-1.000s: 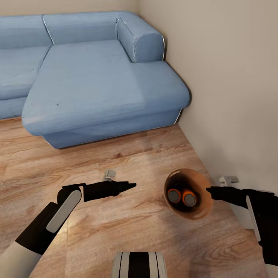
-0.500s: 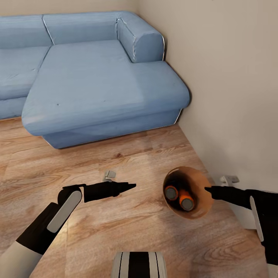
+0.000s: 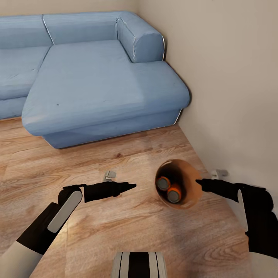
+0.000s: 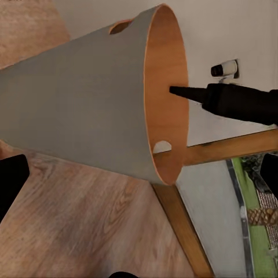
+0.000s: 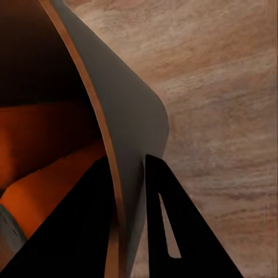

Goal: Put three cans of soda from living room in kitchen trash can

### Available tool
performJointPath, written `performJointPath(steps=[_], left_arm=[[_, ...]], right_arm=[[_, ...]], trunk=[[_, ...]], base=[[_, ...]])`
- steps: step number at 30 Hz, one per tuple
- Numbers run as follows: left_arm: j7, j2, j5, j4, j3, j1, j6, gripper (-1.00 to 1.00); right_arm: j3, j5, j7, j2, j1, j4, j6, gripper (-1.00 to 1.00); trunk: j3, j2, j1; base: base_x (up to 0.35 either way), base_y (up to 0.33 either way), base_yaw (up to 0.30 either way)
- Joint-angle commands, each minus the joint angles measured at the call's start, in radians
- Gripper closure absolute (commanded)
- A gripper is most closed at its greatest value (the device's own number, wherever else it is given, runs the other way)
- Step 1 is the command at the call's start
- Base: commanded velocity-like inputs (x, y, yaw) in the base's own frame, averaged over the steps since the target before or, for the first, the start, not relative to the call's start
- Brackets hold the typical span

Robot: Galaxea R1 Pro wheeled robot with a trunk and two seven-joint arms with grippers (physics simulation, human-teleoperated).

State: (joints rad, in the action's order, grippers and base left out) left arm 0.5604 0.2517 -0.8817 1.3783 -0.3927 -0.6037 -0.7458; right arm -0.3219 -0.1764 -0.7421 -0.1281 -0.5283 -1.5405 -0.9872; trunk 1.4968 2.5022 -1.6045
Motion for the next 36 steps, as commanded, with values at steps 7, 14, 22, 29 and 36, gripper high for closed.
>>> performJointPath(steps=[7,14,22,29,36], left_arm=[[0.005,0.001,0.003,-0.009,0.000,0.000,0.000,-1.00],[-0.003,0.002,0.011,-0.013,0.000,0.000,-0.001,-1.00],[-0.167,0.054,0.136,0.050,-0.001,0.001,-0.076,-1.00],[-0.204,0.113,0.127,0.067,-0.002,0.007,-0.093,-1.00],[-0.204,0.115,0.124,0.067,-0.001,0.007,-0.093,-1.00]], right_arm=[[0.001,0.042,-0.006,0.013,-0.017,0.056,-0.005,1.00],[0.001,0.042,0.038,0.024,-0.030,0.111,0.046,1.00],[0.002,0.040,0.083,0.026,-0.032,0.114,0.050,1.00],[0.003,0.042,0.093,0.033,-0.048,0.138,0.050,1.00],[0.005,0.040,0.120,0.055,-0.061,0.206,0.084,1.00]], trunk=[[0.000,0.000,0.000],[0.000,0.000,0.000],[0.000,0.000,0.000],[0.000,0.000,0.000],[0.000,0.000,0.000]], base=[[0.000,0.000,0.000],[0.000,0.000,0.000],[0.000,0.000,0.000],[0.000,0.000,0.000],[0.000,0.000,0.000]])
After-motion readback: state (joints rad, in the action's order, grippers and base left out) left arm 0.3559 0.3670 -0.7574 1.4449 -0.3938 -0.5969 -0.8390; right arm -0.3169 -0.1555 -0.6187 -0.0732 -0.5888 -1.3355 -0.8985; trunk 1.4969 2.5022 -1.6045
